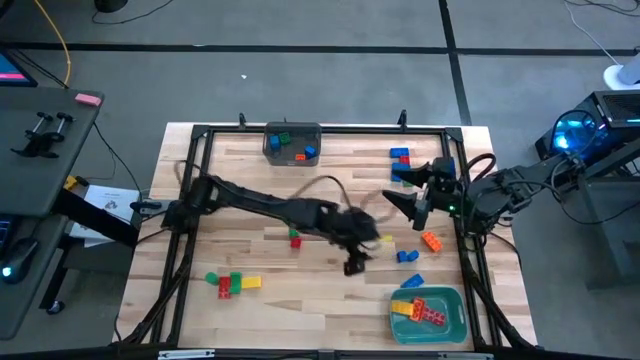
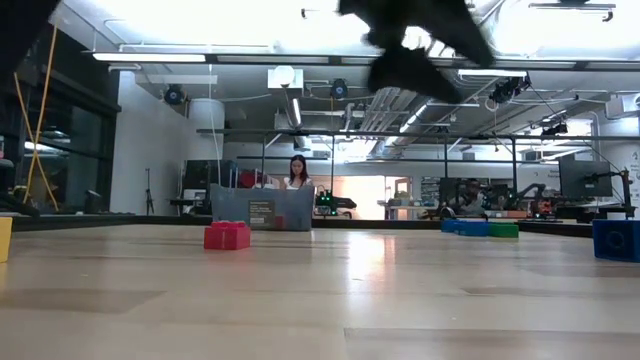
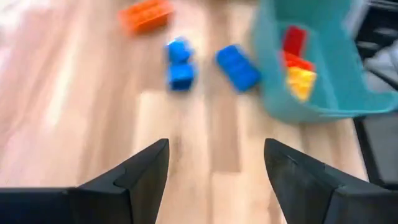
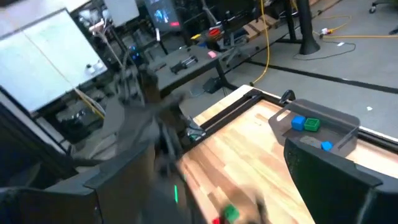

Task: Sort blocks by size
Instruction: Put the green piece into the black bin

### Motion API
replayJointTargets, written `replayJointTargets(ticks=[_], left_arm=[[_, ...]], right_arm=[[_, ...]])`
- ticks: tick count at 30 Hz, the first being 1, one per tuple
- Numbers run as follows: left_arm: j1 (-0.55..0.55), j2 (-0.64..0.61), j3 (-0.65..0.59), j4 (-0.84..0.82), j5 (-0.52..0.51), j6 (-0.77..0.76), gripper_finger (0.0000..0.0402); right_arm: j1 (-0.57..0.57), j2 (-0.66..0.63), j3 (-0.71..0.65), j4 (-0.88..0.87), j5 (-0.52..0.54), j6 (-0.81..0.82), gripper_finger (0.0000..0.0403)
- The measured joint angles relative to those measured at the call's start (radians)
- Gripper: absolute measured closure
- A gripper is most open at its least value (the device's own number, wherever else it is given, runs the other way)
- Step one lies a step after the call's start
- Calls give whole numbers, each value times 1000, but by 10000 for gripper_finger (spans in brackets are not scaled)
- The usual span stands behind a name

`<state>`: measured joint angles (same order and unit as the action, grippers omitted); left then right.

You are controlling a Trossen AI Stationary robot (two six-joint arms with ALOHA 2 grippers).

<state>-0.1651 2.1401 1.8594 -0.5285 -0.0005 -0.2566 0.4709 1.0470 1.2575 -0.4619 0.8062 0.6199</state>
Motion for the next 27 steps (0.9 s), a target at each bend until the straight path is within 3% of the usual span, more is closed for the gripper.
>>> replayJointTargets(ticks=[3,6,10,12,15,27], left_arm=[[-5,-165,-296,195,-71,-175,156],[-50,-332,-589,311,-162,-451,156],[-86,-528,-806,197,-292,-1018,156],[-78,-559,-847,63,-303,-1187,156],[-60,-551,-849,-55,-290,-1226,156],[32,-425,-836,-55,-270,-1154,156]], right_arm=[[0,-16,0,-22,-15,-23,50],[-2,-31,0,-48,-27,-24,50],[-6,-36,0,-62,-39,-17,50],[-6,-33,0,-67,-40,-18,50],[-6,-28,0,-72,-41,-15,50],[-6,-26,0,-80,-30,54,50]])
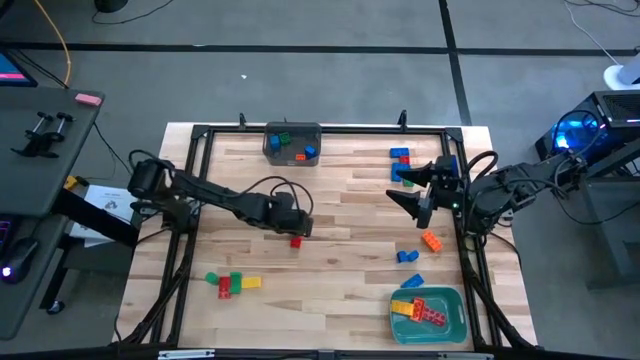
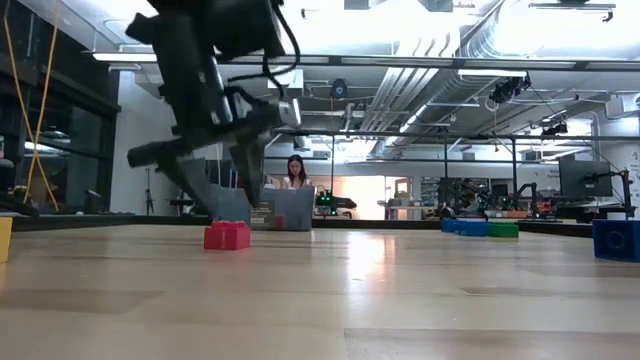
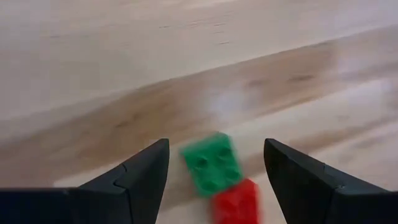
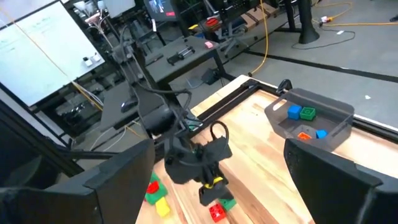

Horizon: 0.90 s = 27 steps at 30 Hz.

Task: Sort blocks by size
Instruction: Put the green piece into the black bin

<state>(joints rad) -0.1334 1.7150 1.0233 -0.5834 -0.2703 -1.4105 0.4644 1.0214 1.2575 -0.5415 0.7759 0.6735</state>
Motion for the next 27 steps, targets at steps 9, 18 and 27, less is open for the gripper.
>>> replayJointTargets(ticks=[9,18,27], left_arm=[[-5,58,1,14,27,8,156],[-6,118,5,29,44,10,156],[-4,130,4,17,47,77,198]], right_arm=[[0,0,0,0,1,0,50],[0,0,0,-8,2,0,50],[0,0,0,-30,2,3,50]])
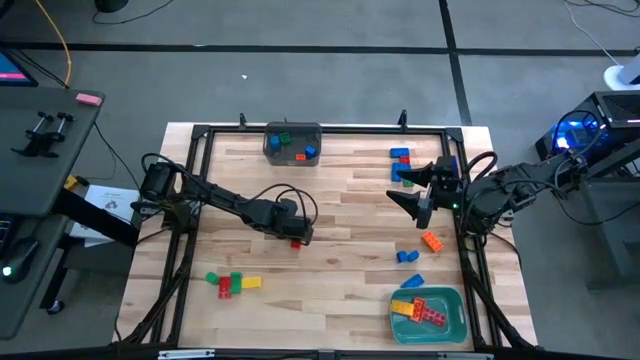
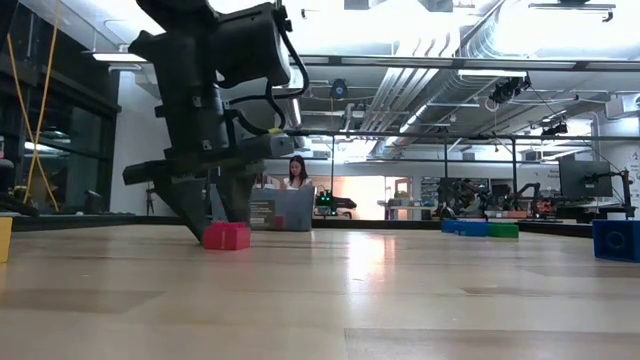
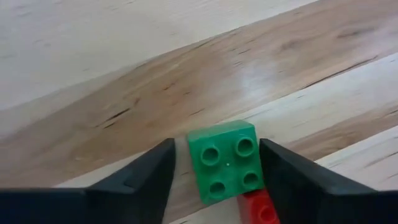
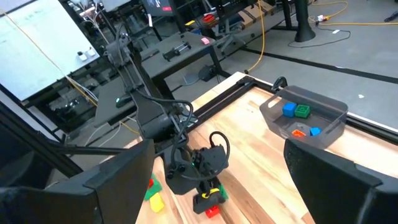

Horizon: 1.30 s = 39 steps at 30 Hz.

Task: Sort blocks by size
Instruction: Put the green piece into the black bin, then put the green arch block into the green bin

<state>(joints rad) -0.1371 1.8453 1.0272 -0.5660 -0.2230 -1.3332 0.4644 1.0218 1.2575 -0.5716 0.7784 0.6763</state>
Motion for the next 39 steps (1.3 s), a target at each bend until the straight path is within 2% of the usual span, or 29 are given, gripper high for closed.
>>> replayJointTargets(ticks=[4,5,8,12,15,18,22,26,28,35,39], left_arm=[[0,-8,-2,-7,-2,34,293],[0,-19,-3,1,-3,47,306],[8,-61,-9,4,-34,123,307],[85,-198,-3,3,-121,253,307],[192,-298,-4,-8,-184,380,307],[357,-374,-2,3,-196,542,307],[580,-384,-4,9,-121,731,307],[723,-360,-3,67,-22,814,307],[750,-354,-3,84,30,834,287],[753,-358,7,117,102,922,142],[731,-358,47,43,139,903,108]], right_arm=[[0,0,0,-26,1,22,50],[0,0,0,-31,1,27,50],[0,0,0,-51,1,48,50],[0,0,0,-62,1,70,50],[0,6,0,-60,13,84,50],[0,18,0,-61,34,93,50],[0,40,0,-59,50,120,50],[0,66,0,-60,50,160,50],[0,79,0,-60,49,176,50],[0,97,0,-53,41,199,50],[0,97,0,-52,40,199,50]])
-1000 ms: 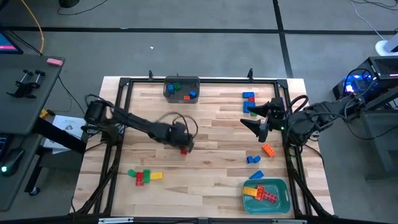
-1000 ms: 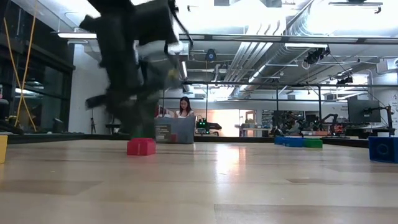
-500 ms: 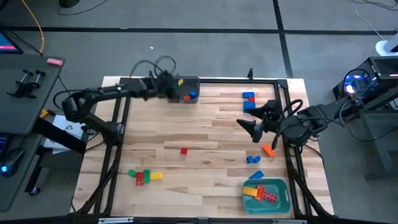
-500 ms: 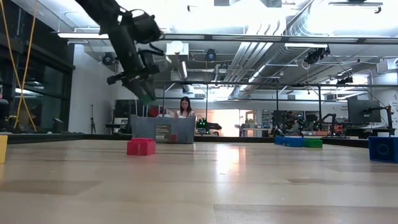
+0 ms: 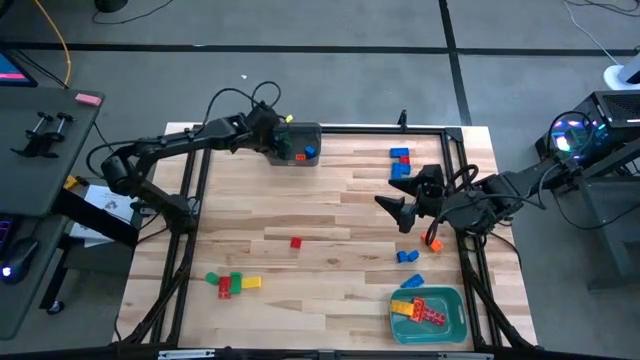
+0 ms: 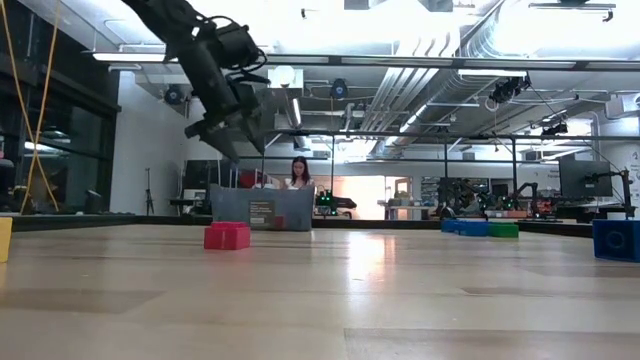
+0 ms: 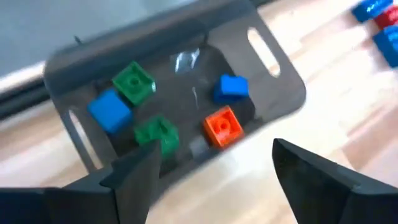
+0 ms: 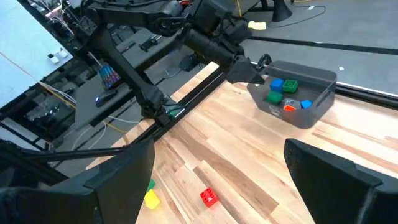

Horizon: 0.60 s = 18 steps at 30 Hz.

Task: Sort blocks by size
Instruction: Put the green arch block into the green bin

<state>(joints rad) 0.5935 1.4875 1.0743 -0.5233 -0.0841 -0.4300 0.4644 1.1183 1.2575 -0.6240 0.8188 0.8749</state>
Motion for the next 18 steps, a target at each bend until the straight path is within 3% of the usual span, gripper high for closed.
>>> replayJointTargets(ticks=[3,6,12,15,18], left_arm=[[-63,-13,12,-32,39,7,105],[-207,-44,12,-48,82,55,107],[-665,-146,-13,-157,71,4,108],[-914,-168,-15,-319,-28,-141,108],[-1159,-166,-15,-403,-64,-282,108]], right_arm=[[0,0,0,0,-10,0,50],[0,0,0,0,-27,-13,50],[0,0,0,-18,-61,-25,50],[0,0,0,-31,-73,-27,50],[0,0,0,-33,-86,-27,50]])
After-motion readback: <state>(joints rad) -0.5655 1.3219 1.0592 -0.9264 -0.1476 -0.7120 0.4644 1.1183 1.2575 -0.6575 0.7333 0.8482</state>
